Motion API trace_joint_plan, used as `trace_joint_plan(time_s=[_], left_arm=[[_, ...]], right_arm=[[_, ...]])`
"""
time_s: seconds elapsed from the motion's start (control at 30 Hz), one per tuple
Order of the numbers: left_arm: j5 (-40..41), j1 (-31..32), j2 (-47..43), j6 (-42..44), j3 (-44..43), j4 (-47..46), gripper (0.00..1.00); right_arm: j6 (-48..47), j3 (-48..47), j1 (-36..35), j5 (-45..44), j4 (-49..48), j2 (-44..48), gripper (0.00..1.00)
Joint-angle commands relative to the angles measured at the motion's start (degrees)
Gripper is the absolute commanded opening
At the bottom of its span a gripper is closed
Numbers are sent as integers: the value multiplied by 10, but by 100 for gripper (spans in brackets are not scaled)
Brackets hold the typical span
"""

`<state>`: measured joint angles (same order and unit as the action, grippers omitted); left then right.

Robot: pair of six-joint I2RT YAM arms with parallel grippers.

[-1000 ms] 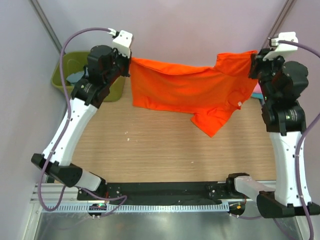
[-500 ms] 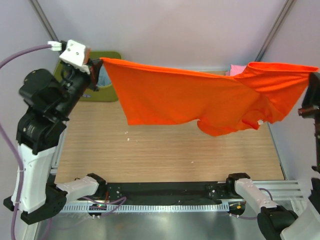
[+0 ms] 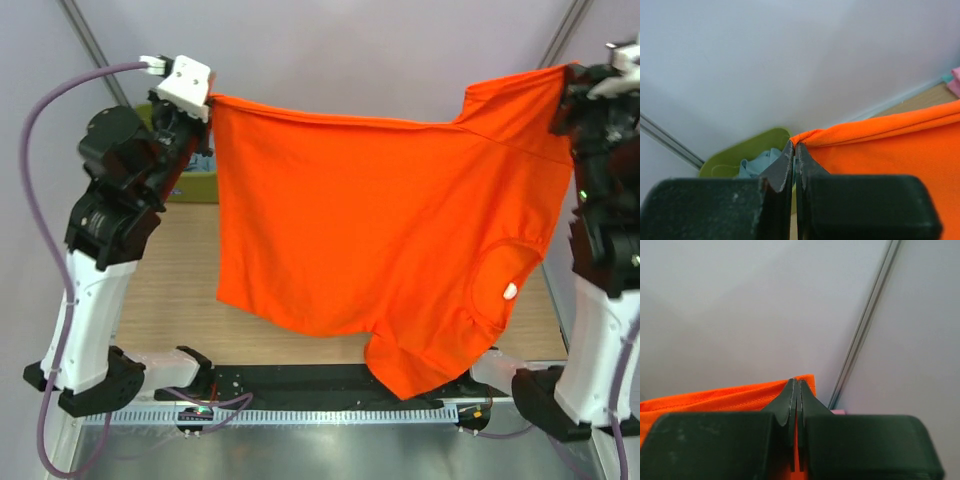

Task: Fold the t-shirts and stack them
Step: Flatten the tshirt out

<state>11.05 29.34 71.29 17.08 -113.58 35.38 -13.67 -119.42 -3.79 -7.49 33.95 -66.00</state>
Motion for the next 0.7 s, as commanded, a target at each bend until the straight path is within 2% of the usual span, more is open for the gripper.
trace_joint_plan(time_s=[0.0,0.27,0.5,0.67], left_arm=[[27,-3,14,16,13,-32,0],[23,-2,-4,10,-6,-10,0],[19,-3,-68,-2,12,36,0],[10,-9,-93,-3,-6,57,0]], right_arm=[[-14,25,-1,-2,-69,-22,1],[-21,10,-2,-3,-49,2,1],[0,-9,-1,-18,56,81,1],[-6,-92,-1,-39,124,91,1]])
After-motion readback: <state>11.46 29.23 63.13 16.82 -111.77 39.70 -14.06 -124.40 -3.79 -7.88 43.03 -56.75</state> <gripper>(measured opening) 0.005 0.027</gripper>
